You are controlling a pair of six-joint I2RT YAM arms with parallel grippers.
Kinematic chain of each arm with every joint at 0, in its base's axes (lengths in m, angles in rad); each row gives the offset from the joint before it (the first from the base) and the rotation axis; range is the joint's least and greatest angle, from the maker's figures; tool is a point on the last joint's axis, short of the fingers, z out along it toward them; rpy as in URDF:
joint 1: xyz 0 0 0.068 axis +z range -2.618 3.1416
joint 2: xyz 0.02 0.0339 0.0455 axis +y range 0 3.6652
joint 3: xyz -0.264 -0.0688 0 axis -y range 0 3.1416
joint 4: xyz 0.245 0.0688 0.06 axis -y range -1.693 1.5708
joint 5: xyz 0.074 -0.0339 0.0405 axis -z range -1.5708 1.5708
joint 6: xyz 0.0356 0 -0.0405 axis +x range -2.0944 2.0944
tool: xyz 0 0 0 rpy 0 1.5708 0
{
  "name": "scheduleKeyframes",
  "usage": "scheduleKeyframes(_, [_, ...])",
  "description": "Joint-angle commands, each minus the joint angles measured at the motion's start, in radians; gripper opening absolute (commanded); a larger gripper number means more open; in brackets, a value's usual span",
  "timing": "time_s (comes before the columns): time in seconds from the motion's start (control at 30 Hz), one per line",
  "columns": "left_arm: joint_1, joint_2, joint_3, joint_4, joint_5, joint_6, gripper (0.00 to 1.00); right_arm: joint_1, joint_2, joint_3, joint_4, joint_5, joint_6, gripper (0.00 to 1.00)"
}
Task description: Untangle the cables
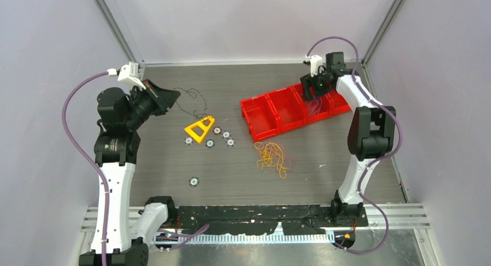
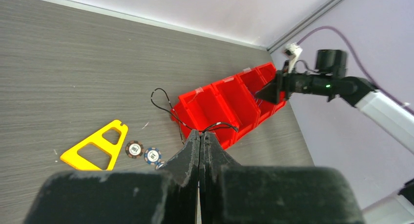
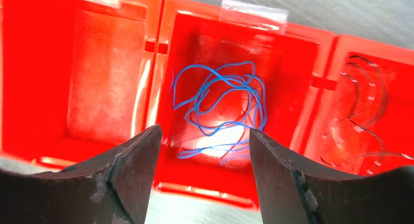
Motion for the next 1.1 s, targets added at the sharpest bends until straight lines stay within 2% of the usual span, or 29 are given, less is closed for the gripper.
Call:
scheduleKeyframes(0.0, [-0.008, -0.011, 0.016, -0.041, 0.009, 0.07, 0.0, -0.002, -0.199, 0.073, -0.064, -0.035, 0.011, 0.79])
scheduleKeyframes(0.17, [-0.027, 0.0, 0.0, -0.094, 0.055, 0.098, 0.0, -0.003, -0.298, 0.116, -0.183, -0.096, -0.015, 0.95])
scheduleKeyframes(0.23, [-0.044, 0.0, -0.018, -0.088, 0.085, 0.078, 0.0, 0.0, -0.335, 0.13, -0.233, -0.199, 0.003, 0.99])
scheduleKeyframes(0.3, [-0.077, 0.003, -0.041, -0.046, 0.127, 0.03, 0.0, 0.019, -0.368, 0.13, -0.27, -0.373, 0.045, 0.99])
scheduleKeyframes(0.43, [-0.149, 0.022, -0.077, 0.075, 0.209, -0.096, 0.0, 0.159, -0.451, 0.052, -0.218, -0.512, 0.173, 0.96])
scheduleKeyframes(0.57, [-0.225, 0.049, -0.096, 0.204, 0.259, -0.182, 0.0, 0.417, -0.527, -0.059, -0.009, -0.488, 0.332, 0.95])
scheduleKeyframes(0.67, [-0.253, 0.068, -0.113, 0.306, 0.296, -0.264, 0.0, 0.53, -0.528, -0.097, 0.105, -0.464, 0.41, 0.95])
scheduleKeyframes(0.8, [-0.286, 0.097, -0.118, 0.448, 0.377, -0.368, 0.0, 0.648, -0.472, -0.126, 0.211, -0.292, 0.457, 0.95])
scheduleKeyframes(0.87, [-0.298, 0.102, -0.116, 0.515, 0.397, -0.404, 0.0, 0.68, -0.436, -0.137, 0.244, -0.166, 0.459, 1.0])
scheduleKeyframes(0.9, [-0.299, 0.104, -0.113, 0.534, 0.404, -0.43, 0.0, 0.691, -0.413, -0.146, 0.253, -0.136, 0.46, 0.95])
scheduleKeyframes(1.07, [-0.256, 0.092, -0.053, 0.573, 0.458, -0.465, 0.0, 0.665, -0.368, -0.194, 0.207, 0.001, 0.411, 0.49])
